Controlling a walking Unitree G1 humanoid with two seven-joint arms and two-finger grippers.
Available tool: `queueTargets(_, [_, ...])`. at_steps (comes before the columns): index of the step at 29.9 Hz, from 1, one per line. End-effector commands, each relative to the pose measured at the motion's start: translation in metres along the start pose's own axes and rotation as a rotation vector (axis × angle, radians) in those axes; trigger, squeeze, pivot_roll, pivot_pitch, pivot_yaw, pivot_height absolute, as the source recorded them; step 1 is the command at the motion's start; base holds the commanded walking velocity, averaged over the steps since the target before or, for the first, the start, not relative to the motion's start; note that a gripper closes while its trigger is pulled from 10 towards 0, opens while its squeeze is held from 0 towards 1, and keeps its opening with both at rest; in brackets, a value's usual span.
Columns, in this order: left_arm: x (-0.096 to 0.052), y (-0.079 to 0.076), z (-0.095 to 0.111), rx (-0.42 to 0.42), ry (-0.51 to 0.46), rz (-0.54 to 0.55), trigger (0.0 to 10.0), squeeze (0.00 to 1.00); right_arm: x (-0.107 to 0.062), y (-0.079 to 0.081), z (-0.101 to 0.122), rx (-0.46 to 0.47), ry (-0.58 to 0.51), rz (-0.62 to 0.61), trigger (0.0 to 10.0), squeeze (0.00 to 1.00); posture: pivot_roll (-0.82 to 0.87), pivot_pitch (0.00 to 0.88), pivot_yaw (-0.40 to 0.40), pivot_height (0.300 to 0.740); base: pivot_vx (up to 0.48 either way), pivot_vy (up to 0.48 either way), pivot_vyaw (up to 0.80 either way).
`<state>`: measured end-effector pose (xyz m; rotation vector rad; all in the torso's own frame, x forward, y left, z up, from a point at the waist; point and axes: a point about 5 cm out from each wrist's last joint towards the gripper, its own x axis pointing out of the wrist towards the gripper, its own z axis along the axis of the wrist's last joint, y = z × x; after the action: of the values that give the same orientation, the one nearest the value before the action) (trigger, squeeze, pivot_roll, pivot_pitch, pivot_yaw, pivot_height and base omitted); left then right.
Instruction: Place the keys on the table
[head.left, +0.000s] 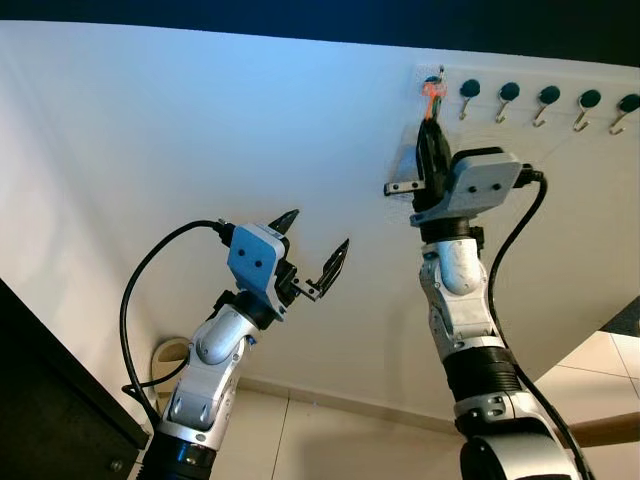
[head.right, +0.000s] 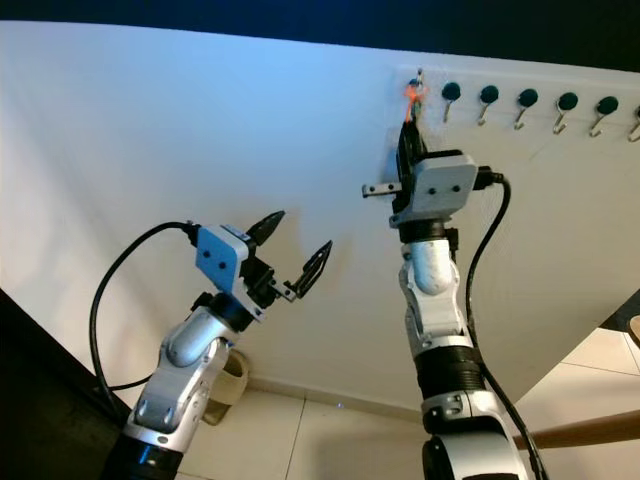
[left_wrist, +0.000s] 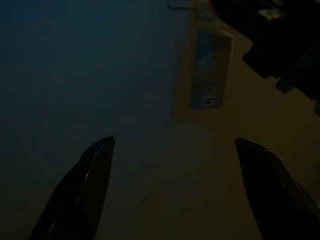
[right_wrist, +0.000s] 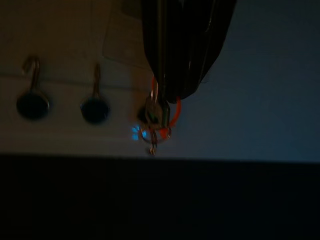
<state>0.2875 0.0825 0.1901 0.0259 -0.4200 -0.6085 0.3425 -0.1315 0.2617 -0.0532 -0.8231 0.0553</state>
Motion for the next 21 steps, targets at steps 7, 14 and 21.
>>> queueTargets(7, [0.002,-0.002,0.003,0.003,-0.008,-0.004,10.0,0.0,0.003,0.0,0.009,0.011,-0.042,-0.023,0.0,0.0,0.05,0.091,-0.022,0.74,0.0,0.0,0.0])
queueTargets(14, [0.001,-0.002,0.003,0.006,-0.007,-0.004,10.0,0.0,0.015,-0.009,0.019,0.028,-0.068,-0.08,0.0,0.0,0.06,0.092,-0.021,0.74,0.0,0.0,0.0])
queueTargets(21, [0.001,-0.002,0.003,0.007,-0.003,-0.008,10.0,0.0,0.027,-0.015,0.02,0.039,-0.029,-0.095,0.0,0.0,0.06,0.092,-0.02,0.74,0.0,0.0,0.0])
